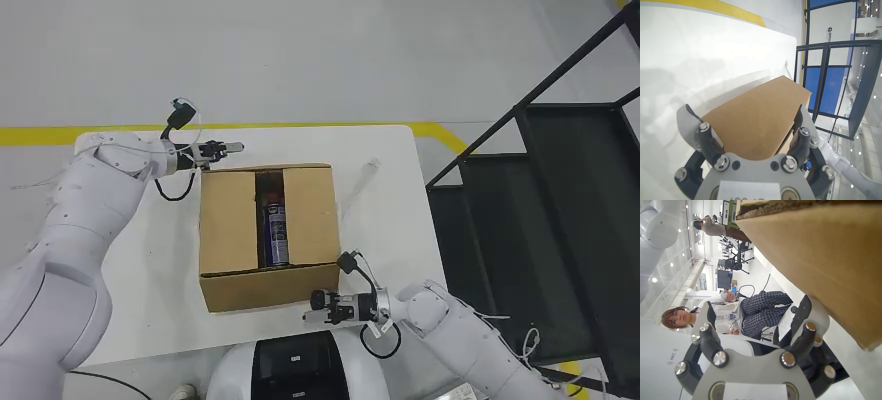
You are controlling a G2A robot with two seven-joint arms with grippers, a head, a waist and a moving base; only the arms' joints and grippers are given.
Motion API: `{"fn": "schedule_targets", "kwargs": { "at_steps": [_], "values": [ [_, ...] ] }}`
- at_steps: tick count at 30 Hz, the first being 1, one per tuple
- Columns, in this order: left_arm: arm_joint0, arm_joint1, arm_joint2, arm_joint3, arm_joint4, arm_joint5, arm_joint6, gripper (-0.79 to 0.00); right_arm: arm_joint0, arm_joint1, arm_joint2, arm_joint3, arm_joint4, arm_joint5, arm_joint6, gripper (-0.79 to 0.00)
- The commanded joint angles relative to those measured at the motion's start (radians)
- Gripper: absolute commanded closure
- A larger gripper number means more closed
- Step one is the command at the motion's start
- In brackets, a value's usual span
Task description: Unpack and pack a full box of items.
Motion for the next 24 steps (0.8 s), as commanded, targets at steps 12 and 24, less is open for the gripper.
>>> {"fn": "schedule_targets", "kwargs": {
  "at_steps": [12, 24],
  "values": [
    [-0.026, 0.044, -0.103, 0.097, -0.082, -0.119, 0.007, -0.785, -0.084, 0.037, 0.098, -0.213, 0.08, 0.001, 0.05, -0.785],
    [0.022, 0.155, -0.241, 0.085, -0.223, -0.34, -0.158, -0.785, -0.079, 0.053, 0.169, -0.386, 0.129, 0.198, 0.048, -0.785]
  ]
}}
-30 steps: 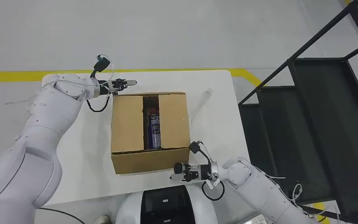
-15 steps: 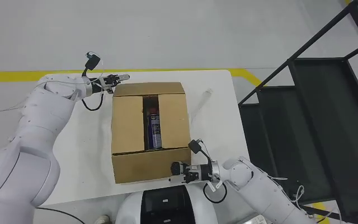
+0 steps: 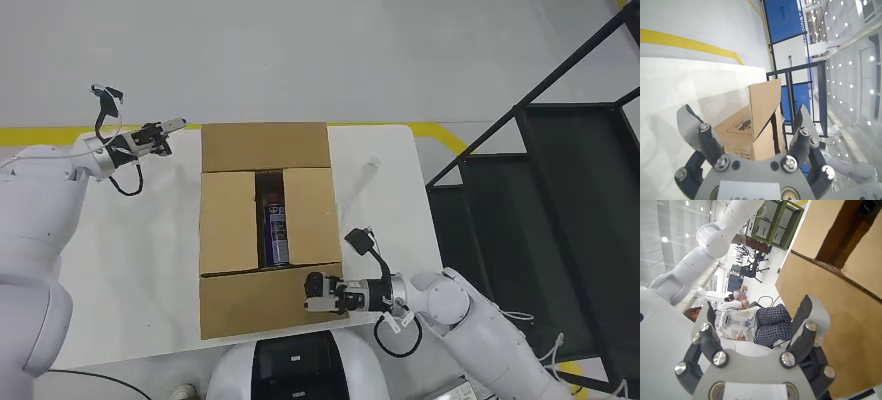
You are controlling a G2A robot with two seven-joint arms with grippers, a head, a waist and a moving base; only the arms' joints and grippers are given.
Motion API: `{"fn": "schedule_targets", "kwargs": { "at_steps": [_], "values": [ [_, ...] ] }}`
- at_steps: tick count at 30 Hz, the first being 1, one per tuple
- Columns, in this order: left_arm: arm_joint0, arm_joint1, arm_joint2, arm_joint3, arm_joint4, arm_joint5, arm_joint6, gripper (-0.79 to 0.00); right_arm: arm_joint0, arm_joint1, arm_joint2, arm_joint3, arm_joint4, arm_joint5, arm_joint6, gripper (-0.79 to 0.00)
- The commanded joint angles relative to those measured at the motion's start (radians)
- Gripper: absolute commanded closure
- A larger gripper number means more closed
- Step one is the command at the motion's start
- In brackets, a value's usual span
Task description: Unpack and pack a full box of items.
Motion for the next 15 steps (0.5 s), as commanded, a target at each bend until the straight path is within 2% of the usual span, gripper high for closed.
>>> {"fn": "schedule_targets", "kwargs": {
  "at_steps": [1, 5, 8, 15],
  "values": [
    [0.029, 0.021, -0.015, -0.042, -0.008, -0.001, -0.022, -0.785, 0.011, -0.002, -0.002, -0.017, -0.006, 0.037, -0.017, -0.785],
    [0.103, 0.068, -0.04, -0.188, -0.001, 0.034, -0.057, -0.785, 0.041, -0.006, -0.013, -0.021, -0.031, 0.132, -0.04, -0.785],
    [0.182, 0.113, -0.075, -0.337, -0.01, 0.06, -0.083, -0.785, 0.071, -0.013, -0.038, -0.027, -0.041, 0.198, -0.055, -0.785],
    [0.449, 0.251, -0.23, -0.725, -0.029, 0.109, -0.132, -0.785, 0.184, -0.038, -0.113, -0.01, -0.038, 0.324, -0.082, -0.785]
  ]
}}
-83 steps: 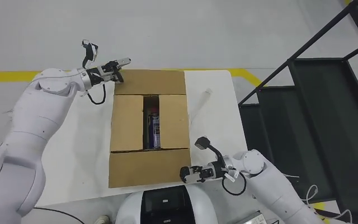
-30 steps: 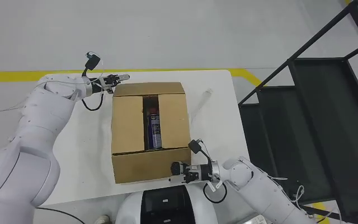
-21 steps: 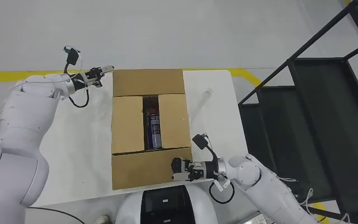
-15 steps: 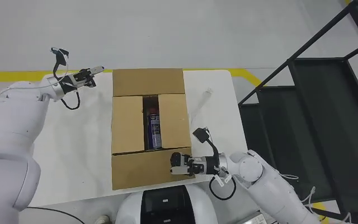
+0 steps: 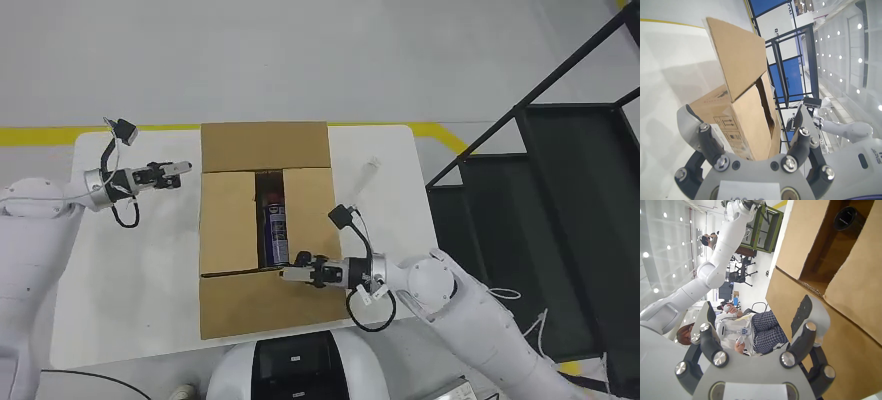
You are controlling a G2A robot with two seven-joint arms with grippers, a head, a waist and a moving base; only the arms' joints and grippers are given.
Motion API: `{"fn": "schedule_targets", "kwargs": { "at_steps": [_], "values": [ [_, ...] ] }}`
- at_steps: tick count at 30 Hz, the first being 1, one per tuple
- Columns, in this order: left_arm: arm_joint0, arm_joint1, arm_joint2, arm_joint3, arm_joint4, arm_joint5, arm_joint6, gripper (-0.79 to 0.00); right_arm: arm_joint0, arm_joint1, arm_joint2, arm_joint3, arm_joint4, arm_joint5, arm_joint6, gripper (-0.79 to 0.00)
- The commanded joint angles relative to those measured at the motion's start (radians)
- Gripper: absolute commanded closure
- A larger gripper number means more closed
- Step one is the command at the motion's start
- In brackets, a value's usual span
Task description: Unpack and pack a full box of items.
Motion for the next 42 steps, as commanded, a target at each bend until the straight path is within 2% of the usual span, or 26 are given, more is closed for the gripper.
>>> {"fn": "schedule_targets", "kwargs": {
  "at_steps": [1, 7, 11, 14, 42],
  "values": [
    [0.097, 0.043, -0.052, -0.129, 0.013, 0.011, -0.011, -0.785, 0.04, -0.009, -0.028, 0.013, 0.007, 0.036, 0.002, -0.785],
    [0.324, 0.147, -0.195, -0.389, 0.036, 0.014, -0.014, -0.785, 0.156, -0.043, -0.113, 0.067, 0.021, 0.098, -0.019, -0.785],
    [0.433, 0.201, -0.262, -0.489, -0.037, 0.022, -0.022, -0.785, 0.209, -0.065, -0.16, 0.104, 0.047, 0.108, -0.038, -0.785],
    [0.485, 0.234, -0.294, -0.528, -0.1, 0.034, -0.034, -0.785, 0.209, -0.065, -0.16, 0.104, 0.047, 0.108, -0.038, -0.785],
    [0.49, 0.237, -0.296, -0.53, -0.105, 0.036, -0.036, -0.785, 0.209, -0.065, -0.16, 0.104, 0.047, 0.108, -0.038, -0.785]
  ]
}}
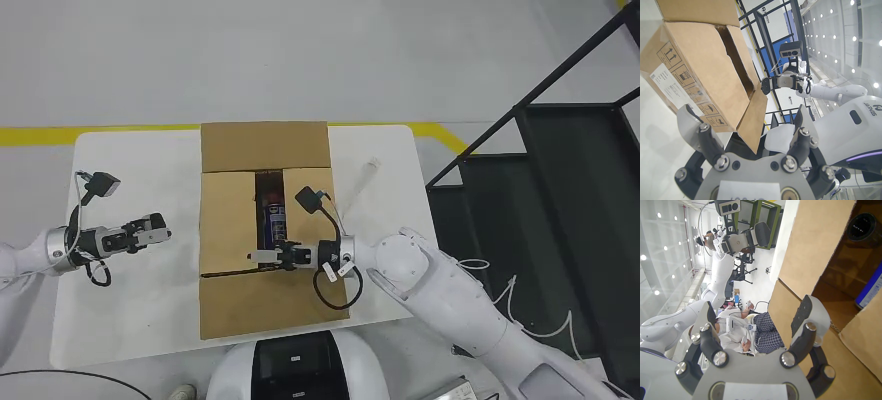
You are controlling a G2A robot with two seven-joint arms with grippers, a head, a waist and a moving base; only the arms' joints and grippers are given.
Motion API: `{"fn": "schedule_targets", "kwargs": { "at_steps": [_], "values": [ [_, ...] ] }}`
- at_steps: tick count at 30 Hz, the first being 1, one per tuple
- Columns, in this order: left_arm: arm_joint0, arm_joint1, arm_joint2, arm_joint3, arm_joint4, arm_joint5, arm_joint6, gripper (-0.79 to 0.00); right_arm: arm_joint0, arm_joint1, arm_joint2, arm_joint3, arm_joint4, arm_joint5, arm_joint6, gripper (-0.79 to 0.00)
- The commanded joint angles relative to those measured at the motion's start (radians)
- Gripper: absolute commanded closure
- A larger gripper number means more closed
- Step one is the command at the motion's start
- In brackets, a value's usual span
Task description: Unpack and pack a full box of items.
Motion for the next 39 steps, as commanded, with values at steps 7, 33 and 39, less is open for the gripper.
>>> {"fn": "schedule_targets", "kwargs": {
  "at_steps": [7, 33, 39],
  "values": [
    [0.0, 0.0, 0.0, 0.0, 0.0, 0.0, 0.0, -0.785, 0.0, 0.0, 0.0, 0.0, 0.0, 0.0, 0.0, -0.785],
    [0.0, 0.0, 0.0, 0.0, 0.0, 0.0, 0.0, -0.785, 0.093, -0.05, -0.089, 0.085, -0.066, 0.211, -0.105, -0.785],
    [0.0, 0.0, 0.0, 0.0, 0.0, 0.0, 0.0, -0.785, 0.122, -0.076, -0.128, 0.16, -0.044, 0.203, -0.116, -0.785]
  ]
}}
